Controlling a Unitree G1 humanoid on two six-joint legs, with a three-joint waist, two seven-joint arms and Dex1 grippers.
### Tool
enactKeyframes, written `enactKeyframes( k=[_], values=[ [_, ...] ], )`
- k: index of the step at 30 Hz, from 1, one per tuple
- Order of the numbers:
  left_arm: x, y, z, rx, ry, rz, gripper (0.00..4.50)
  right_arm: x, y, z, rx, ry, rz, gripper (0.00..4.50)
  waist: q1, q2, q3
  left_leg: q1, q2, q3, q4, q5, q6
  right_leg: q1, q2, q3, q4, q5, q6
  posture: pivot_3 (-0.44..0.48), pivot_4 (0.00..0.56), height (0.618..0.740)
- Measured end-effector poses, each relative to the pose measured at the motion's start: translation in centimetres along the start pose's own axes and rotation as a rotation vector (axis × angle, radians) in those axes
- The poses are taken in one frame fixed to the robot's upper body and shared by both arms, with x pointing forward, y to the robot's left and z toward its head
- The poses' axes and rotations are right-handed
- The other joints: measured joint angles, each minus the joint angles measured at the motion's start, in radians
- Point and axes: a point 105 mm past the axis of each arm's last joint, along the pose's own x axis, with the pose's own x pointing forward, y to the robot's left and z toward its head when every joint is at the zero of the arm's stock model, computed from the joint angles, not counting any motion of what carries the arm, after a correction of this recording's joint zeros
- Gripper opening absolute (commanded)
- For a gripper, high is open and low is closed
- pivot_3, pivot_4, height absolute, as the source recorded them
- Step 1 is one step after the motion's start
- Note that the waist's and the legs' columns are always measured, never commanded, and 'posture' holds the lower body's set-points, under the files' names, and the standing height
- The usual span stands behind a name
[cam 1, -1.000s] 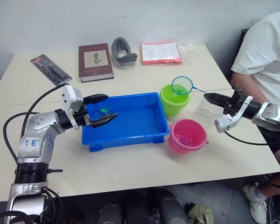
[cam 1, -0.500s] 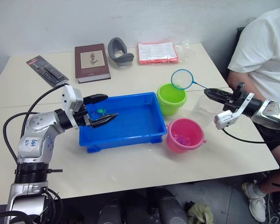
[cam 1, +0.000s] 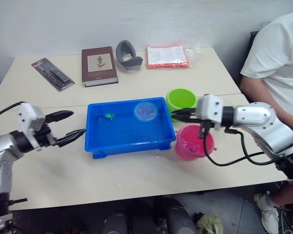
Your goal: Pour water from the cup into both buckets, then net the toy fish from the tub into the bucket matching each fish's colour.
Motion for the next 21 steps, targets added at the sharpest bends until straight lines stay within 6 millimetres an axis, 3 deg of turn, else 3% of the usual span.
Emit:
enactKeyframes(
  k=[3, 9, 15, 21],
  values=[
    [-1.1, 0.2, -0.5, -0.005, 0.034, 0.026, 4.46, 1.7, 0.9, -0.5, 0.052, 0.030, 0.049, 0.00, -0.001, -0.001, -0.001, -0.002, -0.001, 0.001, 0.000, -0.001, 0.001, -0.001, -0.001, -0.001, -0.001, 0.000, 0.000, 0.000, 0.150, 0.740],
    [-2.3, 0.8, -0.2, 0.005, 0.062, 0.067, 4.46, 4.1, -0.1, -0.8, 0.091, 0.091, 0.048, 0.00, -0.006, -0.003, -0.002, -0.013, -0.001, 0.002, 0.004, -0.001, 0.001, -0.013, 0.000, 0.000, 0.003, 0.000, 0.000, 0.000, 0.150, 0.740],
    [-2.3, 0.5, -0.6, -0.021, 0.087, 0.067, 4.46, 8.3, -0.4, -3.1, 0.135, 0.255, 0.074, 0.00, -0.015, -0.005, -0.003, -0.015, 0.000, 0.004, 0.005, 0.000, -0.001, -0.017, 0.001, 0.001, 0.008, -0.001, -0.002, 0.000, 0.150, 0.740],
    [-2.8, 1.1, -0.6, -0.025, 0.154, 0.098, 4.46, 12.1, -2.1, -0.9, 0.107, 0.232, 0.030, 0.00, -0.031, -0.006, -0.004, -0.015, 0.000, 0.004, 0.005, 0.000, -0.002, -0.018, 0.001, 0.001, 0.011, -0.002, -0.004, 0.000, 0.150, 0.740]
  ],
)
